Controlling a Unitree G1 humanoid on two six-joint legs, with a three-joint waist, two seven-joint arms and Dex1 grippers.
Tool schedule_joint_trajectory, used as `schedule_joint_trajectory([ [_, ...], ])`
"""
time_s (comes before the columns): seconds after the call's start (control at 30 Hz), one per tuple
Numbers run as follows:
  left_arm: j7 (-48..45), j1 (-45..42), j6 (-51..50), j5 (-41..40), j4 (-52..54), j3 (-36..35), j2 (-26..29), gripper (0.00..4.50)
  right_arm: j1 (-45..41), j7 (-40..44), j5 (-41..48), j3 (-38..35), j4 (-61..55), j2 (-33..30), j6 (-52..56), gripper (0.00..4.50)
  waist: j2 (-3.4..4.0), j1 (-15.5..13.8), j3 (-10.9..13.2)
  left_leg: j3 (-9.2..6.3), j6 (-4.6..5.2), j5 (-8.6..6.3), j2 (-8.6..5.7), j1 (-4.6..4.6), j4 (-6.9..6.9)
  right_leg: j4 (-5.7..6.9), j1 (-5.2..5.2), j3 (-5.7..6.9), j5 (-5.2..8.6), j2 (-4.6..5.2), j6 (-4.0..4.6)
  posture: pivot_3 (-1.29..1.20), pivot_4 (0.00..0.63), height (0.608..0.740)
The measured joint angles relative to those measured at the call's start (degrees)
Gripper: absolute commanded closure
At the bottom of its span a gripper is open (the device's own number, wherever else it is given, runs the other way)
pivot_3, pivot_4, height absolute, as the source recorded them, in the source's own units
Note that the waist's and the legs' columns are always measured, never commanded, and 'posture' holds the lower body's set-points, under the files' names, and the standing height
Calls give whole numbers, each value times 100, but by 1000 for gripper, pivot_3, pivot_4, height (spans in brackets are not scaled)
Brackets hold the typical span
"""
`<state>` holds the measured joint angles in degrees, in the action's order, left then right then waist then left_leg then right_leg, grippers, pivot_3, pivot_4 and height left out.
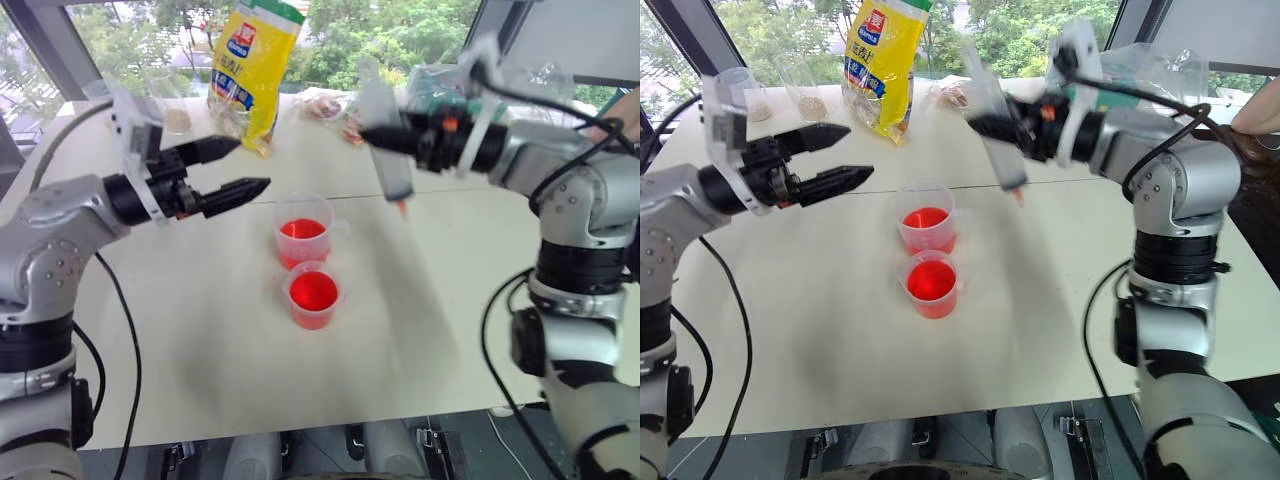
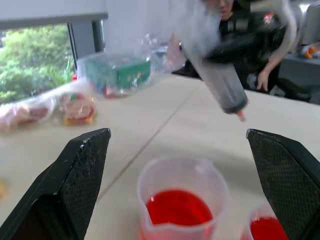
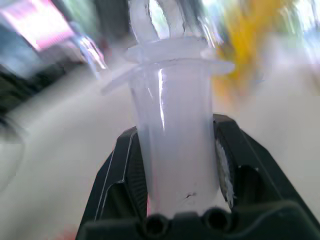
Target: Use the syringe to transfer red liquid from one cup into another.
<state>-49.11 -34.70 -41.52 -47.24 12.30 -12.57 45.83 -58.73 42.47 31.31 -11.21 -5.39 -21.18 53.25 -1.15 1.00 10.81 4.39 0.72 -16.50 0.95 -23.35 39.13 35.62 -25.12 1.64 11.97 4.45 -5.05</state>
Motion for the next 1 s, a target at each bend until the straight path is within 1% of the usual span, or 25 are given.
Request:
schedule_joint_trajectory([
  [0.1,-121,9,2,72,-219,48,7,0,225,-339,35,-11,194,786,-816,3062,-2,-16,-1,2,-1,1,0,-6,2,5,-3,2,0,7,0,0,150,740],
  [0.2,-152,-32,-16,71,-214,61,-3,0,556,-435,32,87,538,1357,-1505,3062,-1,-33,0,1,-1,1,-4,-11,3,2,-4,1,0,17,0,0,150,740],
  [0.3,-154,-95,-29,70,-210,63,-5,0,830,-322,-36,231,741,1580,-2173,3062,0,-25,0,-2,-1,1,-5,-11,3,1,-4,1,0,18,0,0,150,740],
  [0.4,-138,-164,-91,36,-159,58,-3,0,1210,-142,-243,409,1227,1800,-3092,3062,-1,5,0,-2,-1,1,-3,-7,1,0,-3,1,0,15,0,0,150,740],
  [0.5,-107,-165,-168,30,-21,57,-1,0,1607,-40,-394,584,1616,1916,-3521,3062,2,14,2,-2,-4,2,-2,-7,1,4,-6,1,0,15,0,0,150,740],
  [0.6,-56,-165,-242,20,55,50,-2,0,1830,115,-620,859,1788,1926,-3960,3062,3,21,2,-3,-7,4,-1,-5,1,12,-9,-1,0,14,0,0,150,740],
  [0.9,-34,-165,-323,-80,157,52,-53,0,2023,328,-878,1259,1929,1902,-4422,3062,3,7,2,-8,-15,9,-1,0,3,34,-11,-1,1,15,2,0,150,740],
  [1.0,-35,-167,-328,-96,192,116,-174,0,2060,381,-989,1375,1949,1896,-4554,3062,3,8,2,-8,-15,9,-1,0,3,35,-11,-1,1,15,2,0,150,740],
])
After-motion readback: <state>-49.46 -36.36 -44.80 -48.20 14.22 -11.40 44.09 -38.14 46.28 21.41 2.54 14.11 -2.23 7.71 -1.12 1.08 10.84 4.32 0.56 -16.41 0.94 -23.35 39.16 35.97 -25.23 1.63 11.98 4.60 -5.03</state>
